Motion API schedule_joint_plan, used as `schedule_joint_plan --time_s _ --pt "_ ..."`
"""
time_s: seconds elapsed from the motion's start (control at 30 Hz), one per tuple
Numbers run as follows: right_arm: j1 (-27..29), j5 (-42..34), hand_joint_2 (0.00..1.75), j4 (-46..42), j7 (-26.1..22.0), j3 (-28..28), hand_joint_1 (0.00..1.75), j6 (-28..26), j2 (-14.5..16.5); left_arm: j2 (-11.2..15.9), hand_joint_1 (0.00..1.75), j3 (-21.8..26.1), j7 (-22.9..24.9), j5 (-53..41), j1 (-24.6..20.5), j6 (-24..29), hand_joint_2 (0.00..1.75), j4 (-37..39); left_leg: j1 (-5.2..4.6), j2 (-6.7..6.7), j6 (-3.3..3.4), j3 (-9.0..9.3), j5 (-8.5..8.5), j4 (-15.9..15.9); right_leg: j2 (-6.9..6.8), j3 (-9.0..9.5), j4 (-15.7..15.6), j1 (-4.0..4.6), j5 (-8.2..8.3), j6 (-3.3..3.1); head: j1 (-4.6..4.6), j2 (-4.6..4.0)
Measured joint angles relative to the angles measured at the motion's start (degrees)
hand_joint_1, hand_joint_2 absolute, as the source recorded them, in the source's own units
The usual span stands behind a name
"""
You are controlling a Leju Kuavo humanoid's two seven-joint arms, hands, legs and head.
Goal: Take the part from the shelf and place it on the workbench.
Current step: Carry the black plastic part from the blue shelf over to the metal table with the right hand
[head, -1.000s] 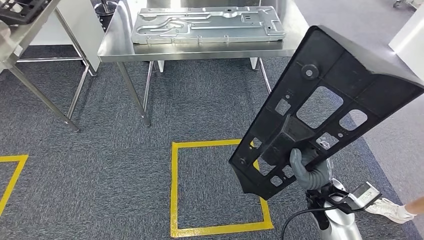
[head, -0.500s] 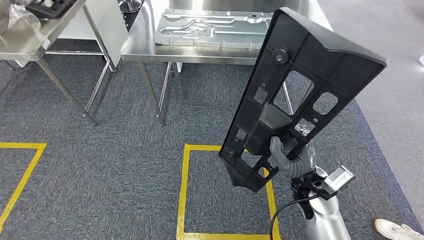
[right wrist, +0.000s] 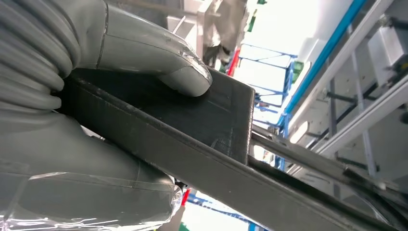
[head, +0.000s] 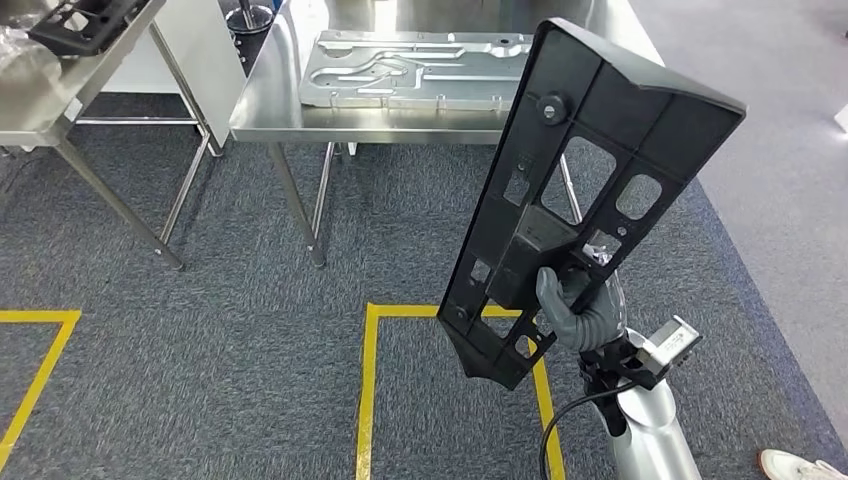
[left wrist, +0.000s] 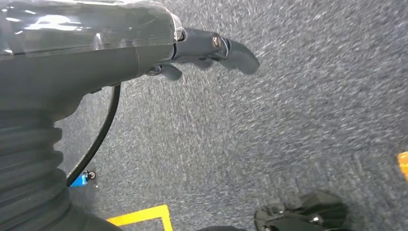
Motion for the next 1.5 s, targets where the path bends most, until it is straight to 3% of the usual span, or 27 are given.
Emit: schedule_joint_plan --time_s 0.07,0.1,0.2,0.23,0.27,0.3,0.37,0.4,0.43,0.5,0.53,0.6,0.7,0.73,0.77,0.8,0.87,0.93,1.0,1.1,1.17,1.23,1.27,1.3,1.4,1.43,1.5 --pt "-0.67 -0.09 1.75 -0.01 0.37 0.02 1.75 0.08 0.00 0.00 0.00 0.01 -0.49 0.02 -0.20 0.18 1.75 -0.01 0.08 -0.09 -0.57 -0.13 -0.26 1.70 1.00 0.73 -0.43 -0.39 -0.10 -0.49 -0.02 0.00" --pt "-1.08 -0.11 1.75 -0.02 0.55 0.04 1.75 0.10 0.03 -0.02 0.00 0.01 -0.71 -0.01 -0.36 0.23 1.75 -0.02 0.18 -0.46 -0.87 -1.23 -0.77 3.91 1.41 1.10 -0.57 -0.55 -0.21 -0.72 -0.03 0.00" --pt "-1.90 -0.06 1.75 -0.02 1.19 0.17 1.75 -0.02 0.20 -0.11 0.00 0.01 -1.28 -0.07 -0.84 0.32 1.75 -0.02 0.61 -1.47 -1.71 -7.66 -5.10 14.05 2.83 1.53 -0.70 -0.68 -0.63 -1.10 -0.05 0.00" --pt "-1.97 0.05 1.75 -0.01 1.37 0.24 1.75 -0.11 0.25 -0.12 0.00 0.01 -1.39 -0.09 -1.01 0.36 1.75 -0.02 0.69 -1.56 -1.87 -9.41 -6.05 16.01 3.22 1.65 -0.69 -0.68 -0.77 -1.12 -0.05 0.00" --pt "-1.99 0.23 1.75 -0.01 1.45 0.29 1.75 -0.24 0.28 -0.13 0.00 0.01 -1.46 -0.11 -1.14 0.39 1.75 -0.02 0.73 -1.59 -1.88 -10.31 -5.76 16.18 3.59 1.84 -0.68 -0.68 -0.92 -1.12 -0.05 0.00" --pt "-2.01 0.46 1.75 0.00 1.47 0.34 1.75 -0.45 0.33 -0.14 0.00 0.01 -1.48 -0.10 -1.23 0.39 1.75 -0.02 0.75 -1.62 -1.80 -10.19 -3.99 14.26 3.91 2.11 -0.68 -0.68 -1.07 -1.08 -0.05 0.00" --pt "-2.11 0.98 1.75 0.01 1.39 0.40 1.75 -0.90 0.40 -0.15 0.00 0.01 -1.41 -0.01 -1.25 0.44 1.75 -0.02 0.71 -1.78 -1.39 -8.21 1.36 6.95 4.41 2.71 -0.67 -0.67 -1.32 -0.86 -0.04 0.00" --pt "-2.23 1.19 1.75 0.03 1.33 0.41 1.75 -1.08 0.43 -0.18 0.00 0.01 -1.36 0.05 -1.23 0.48 1.75 -0.02 0.57 -1.89 -1.04 -7.40 2.69 3.89 4.58 2.85 -0.66 -0.66 -1.35 -0.63 -0.04 0.00" --pt "-2.38 1.34 1.75 0.08 1.30 0.42 1.75 -1.15 0.45 -0.20 0.00 0.01 -1.32 0.11 -1.23 0.54 1.75 -0.02 0.41 -1.98 -0.61 -7.00 3.33 2.11 4.67 2.85 -0.66 -0.64 -1.40 -0.32 -0.04 0.00" --pt "-2.64 1.56 1.75 0.17 1.28 0.47 1.75 -1.19 0.51 -0.27 0.00 0.03 -1.27 0.22 -1.13 0.69 1.75 -0.02 0.16 -2.04 0.34 -7.05 3.39 1.49 4.75 2.80 -0.71 -0.64 -1.54 0.48 -0.05 0.00" --pt "-2.73 1.66 1.75 0.20 1.28 0.51 1.75 -1.19 0.53 -0.34 0.00 0.05 -1.25 0.25 -1.07 0.77 1.75 -0.02 0.31 -2.00 0.76 -6.83 4.19 1.21 4.69 2.86 -0.62 -0.66 -1.70 0.87 -0.05 0.00" --pt "-2.93 1.82 1.75 0.22 1.25 0.61 1.75 -1.25 0.54 -0.51 0.00 0.08 -1.22 0.27 -0.96 0.90 1.75 -0.03 0.57 -1.92 1.42 -6.31 5.12 0.51 4.05 2.28 1.22 -0.64 -3.04 1.44 -0.04 0.00" --pt "-3.13 1.92 1.75 0.31 1.23 0.69 1.75 -1.32 0.57 -0.72 0.00 0.16 -1.22 0.27 -0.89 0.93 1.75 -0.04 0.58 -1.81 1.88 -6.08 5.38 0.18 2.94 -2.41 11.15 -0.79 -8.15 1.97 -0.03 0.00" --pt "-3.09 1.96 1.75 0.37 1.23 0.71 1.75 -1.33 0.57 -0.76 0.00 0.21 -1.22 0.28 -0.86 0.93 1.75 -0.04 0.58 -1.79 1.89 -6.05 5.30 0.19 2.83 -3.93 14.13 -0.86 -9.07 2.10 -0.03 0.00" --pt "-3.03 2.00 1.75 0.42 1.24 0.72 1.75 -1.36 0.57 -0.77 0.00 0.25 -1.22 0.28 -0.84 0.93 1.75 -0.04 0.57 -1.77 1.86 -5.96 5.16 0.20 2.76 -4.58 15.26 -0.92 -8.91 2.20 -0.03 0.00" --pt "-3.02 2.05 1.75 0.46 1.24 0.72 1.75 -1.37 0.57 -0.78 0.00 0.28 -1.22 0.28 -0.83 0.93 1.75 -0.04 0.58 -1.76 1.78 -5.79 4.99 0.22 2.66 -4.05 14.05 -0.96 -7.66 2.22 -0.03 0.00" --pt "-3.06 2.16 1.75 0.48 1.23 0.73 1.75 -1.39 0.57 -0.84 0.00 0.33 -1.22 0.26 -0.81 0.92 1.75 -0.04 0.59 -1.76 1.47 -5.22 4.46 0.24 2.17 -0.30 6.41 -0.95 -3.71 2.00 -0.03 0.00" --pt "-3.10 2.29 1.75 0.46 1.21 0.74 1.75 -1.44 0.57 -0.90 0.00 0.37 -1.22 0.25 -0.80 0.91 1.75 -0.04 0.38 -1.76 0.91 -4.85 3.84 0.33 1.63 2.80 0.20 -0.64 -1.91 1.44 -0.03 0.00" --pt "-3.07 2.39 1.75 0.46 1.19 0.77 1.75 -1.49 0.56 -0.92 0.00 0.42 -1.15 0.22 -0.82 0.91 1.75 -0.04 0.23 -1.69 0.25 -4.65 3.32 0.23 1.60 3.45 -1.04 -0.28 -2.38 0.78 -0.03 0.00" --pt "-3.14 2.41 1.75 0.32 1.17 0.80 1.75 -1.56 0.54 -0.89 0.00 0.49 -0.93 0.26 -0.90 0.92 1.75 -0.10 0.29 -1.72 -0.67 -4.64 2.13 1.64 2.00 4.47 -1.55 -0.70 -2.95 -0.21 -0.05 0.00" --pt "-3.36 2.43 1.75 0.21 1.16 0.89 1.75 -1.56 0.55 -0.87 0.00 0.64 -0.93 0.36 -0.93 0.96 1.75 -0.13 0.46 -1.88 -1.22 -7.72 -0.32 7.94 2.07 5.48 -1.76 -0.83 -3.60 -0.83 -0.07 0.00" --pt "-3.46 2.46 1.75 0.21 1.17 0.97 1.75 -1.52 0.55 -0.84 0.00 0.82 -1.02 0.46 -1.21 1.01 1.75 -0.14 0.57 -1.88 -1.63 -12.53 -2.39 15.68 2.11 6.41 -1.76 -0.77 -4.47 -1.08 -0.07 0.00" --pt "-3.46 2.48 1.75 0.21 1.19 1.02 1.75 -1.48 0.55 -0.83 0.00 0.86 -1.06 0.47 -1.39 1.02 1.75 -0.15 0.60 -1.88 -1.72 -14.05 -2.00 17.41 2.19 6.99 -1.76 -0.75 -4.95 -1.07 -0.07 0.00" --pt "-3.46 2.49 1.75 0.22 1.20 1.08 1.75 -1.43 0.55 -0.83 0.00 0.89 -1.06 0.46 -1.50 1.03 1.75 -0.15 0.62 -1.88 -1.68 -14.41 -0.31 16.72 2.31 7.72 -1.76 -0.74 -5.47 -1.01 -0.07 0.00" --pt "-3.52 2.50 1.75 0.21 1.19 1.27 1.75 -1.26 0.55 -0.82 0.00 0.94 -1.00 0.36 -1.22 0.98 1.75 -0.15 0.38 -2.01 -0.74 -11.16 7.18 6.22 2.65 10.01 -1.85 -0.71 -7.19 -0.59 -0.06 0.00" --pt "-3.55 2.51 1.75 0.20 1.21 1.31 1.75 -1.22 0.55 -0.81 0.00 0.97 -0.99 0.31 -1.09 0.96 1.75 -0.15 0.18 -2.06 -0.35 -10.08 8.07 3.39 2.75 10.34 -1.91 -0.72 -7.59 -0.33 -0.06 0.00" --pt "-3.54 2.54 1.75 0.16 1.27 1.32 1.75 -1.15 0.55 -0.79 0.00 1.05 -0.95 0.25 -0.95 0.93 1.75 -0.15 -0.20 -2.12 0.36 -9.17 7.52 1.20 2.87 10.64 -2.11 -0.74 -7.71 0.38 -0.07 0.00"
